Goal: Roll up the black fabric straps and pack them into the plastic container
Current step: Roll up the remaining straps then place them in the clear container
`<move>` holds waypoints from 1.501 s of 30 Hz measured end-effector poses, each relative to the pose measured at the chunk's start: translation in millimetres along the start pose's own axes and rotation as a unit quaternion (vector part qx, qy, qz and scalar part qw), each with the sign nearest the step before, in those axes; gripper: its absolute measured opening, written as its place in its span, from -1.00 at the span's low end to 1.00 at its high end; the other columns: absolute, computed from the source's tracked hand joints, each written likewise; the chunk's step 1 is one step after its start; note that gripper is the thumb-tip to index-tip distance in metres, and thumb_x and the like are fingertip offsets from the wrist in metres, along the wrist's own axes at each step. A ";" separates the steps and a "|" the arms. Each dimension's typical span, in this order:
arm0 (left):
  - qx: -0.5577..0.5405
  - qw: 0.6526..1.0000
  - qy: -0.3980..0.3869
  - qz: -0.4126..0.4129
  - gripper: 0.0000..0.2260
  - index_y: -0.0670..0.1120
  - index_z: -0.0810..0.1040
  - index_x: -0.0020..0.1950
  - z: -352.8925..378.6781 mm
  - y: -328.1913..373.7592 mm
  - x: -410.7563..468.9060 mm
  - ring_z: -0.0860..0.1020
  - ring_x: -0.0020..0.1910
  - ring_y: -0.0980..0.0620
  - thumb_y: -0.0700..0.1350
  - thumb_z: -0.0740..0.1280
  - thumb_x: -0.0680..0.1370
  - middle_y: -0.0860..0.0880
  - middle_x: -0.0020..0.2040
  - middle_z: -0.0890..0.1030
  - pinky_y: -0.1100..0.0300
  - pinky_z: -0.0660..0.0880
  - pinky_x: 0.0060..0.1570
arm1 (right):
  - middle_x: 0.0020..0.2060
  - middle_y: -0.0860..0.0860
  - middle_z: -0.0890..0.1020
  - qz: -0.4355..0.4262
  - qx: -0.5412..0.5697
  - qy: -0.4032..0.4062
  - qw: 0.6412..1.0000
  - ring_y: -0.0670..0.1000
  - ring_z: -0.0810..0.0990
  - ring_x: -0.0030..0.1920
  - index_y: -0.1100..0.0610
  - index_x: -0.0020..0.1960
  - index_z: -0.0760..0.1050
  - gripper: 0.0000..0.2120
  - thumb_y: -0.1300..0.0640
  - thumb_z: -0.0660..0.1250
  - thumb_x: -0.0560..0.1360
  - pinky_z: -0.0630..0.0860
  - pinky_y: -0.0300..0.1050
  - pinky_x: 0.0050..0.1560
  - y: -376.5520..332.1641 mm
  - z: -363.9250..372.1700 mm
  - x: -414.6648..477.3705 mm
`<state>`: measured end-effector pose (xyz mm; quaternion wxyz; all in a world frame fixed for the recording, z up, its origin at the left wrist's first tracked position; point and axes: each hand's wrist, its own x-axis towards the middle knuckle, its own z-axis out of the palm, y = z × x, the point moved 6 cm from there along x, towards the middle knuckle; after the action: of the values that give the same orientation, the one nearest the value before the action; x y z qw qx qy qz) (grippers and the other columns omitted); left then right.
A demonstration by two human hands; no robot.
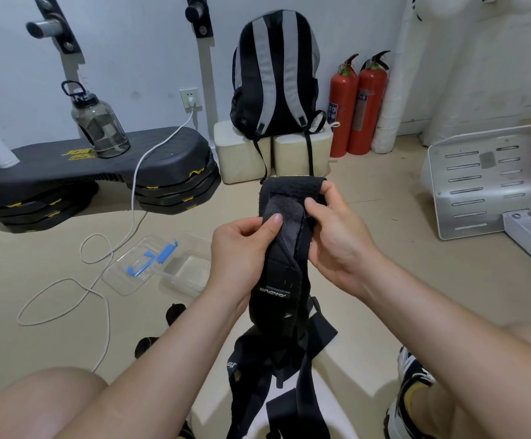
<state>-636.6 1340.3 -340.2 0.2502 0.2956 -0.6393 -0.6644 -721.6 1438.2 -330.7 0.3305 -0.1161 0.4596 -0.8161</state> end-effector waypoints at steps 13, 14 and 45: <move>0.053 0.998 0.039 0.018 -0.73 -0.10 0.56 -0.37 -3.0 -1.1 0.4 0.50 -0.43 0.03 0.00 0.52 0.43 -0.05 -0.44 0.55 0.12 0.45 -0.34 | 0.03 0.24 0.69 -0.027 -0.105 0.024 0.994 0.21 0.70 0.04 0.31 0.21 0.51 -0.79 0.33 0.31 0.58 0.66 0.00 0.02 8.4 2.2 -6.1; 0.070 0.997 0.039 0.023 -0.73 -0.09 0.56 -0.33 -1.9 -2.7 0.5 0.52 -0.42 0.00 0.06 0.51 0.39 -0.04 -0.44 0.56 0.05 0.49 -0.31 | 0.02 0.24 0.70 -0.032 -0.115 0.048 0.992 0.21 0.70 0.03 0.31 0.18 0.53 -0.82 0.35 0.29 0.59 0.66 0.02 0.03 9.3 -0.7 -5.2; 0.042 0.984 -0.174 -0.001 -0.68 0.05 0.45 0.33 23.0 -12.1 -0.6 0.59 0.22 0.07 -0.17 0.27 0.59 0.05 0.22 0.63 0.02 0.51 0.25 | -0.23 -0.03 0.47 -0.099 -0.473 0.128 0.866 0.02 0.48 -0.15 0.17 -0.06 0.37 -0.76 0.01 0.15 0.67 0.37 -0.04 -0.16 -10.2 -11.8 -0.2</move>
<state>-652.0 1357.6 -352.0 0.1224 0.1864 -0.7003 -0.6781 -731.7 1449.9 -328.7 0.0916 -0.1976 0.8151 -0.5368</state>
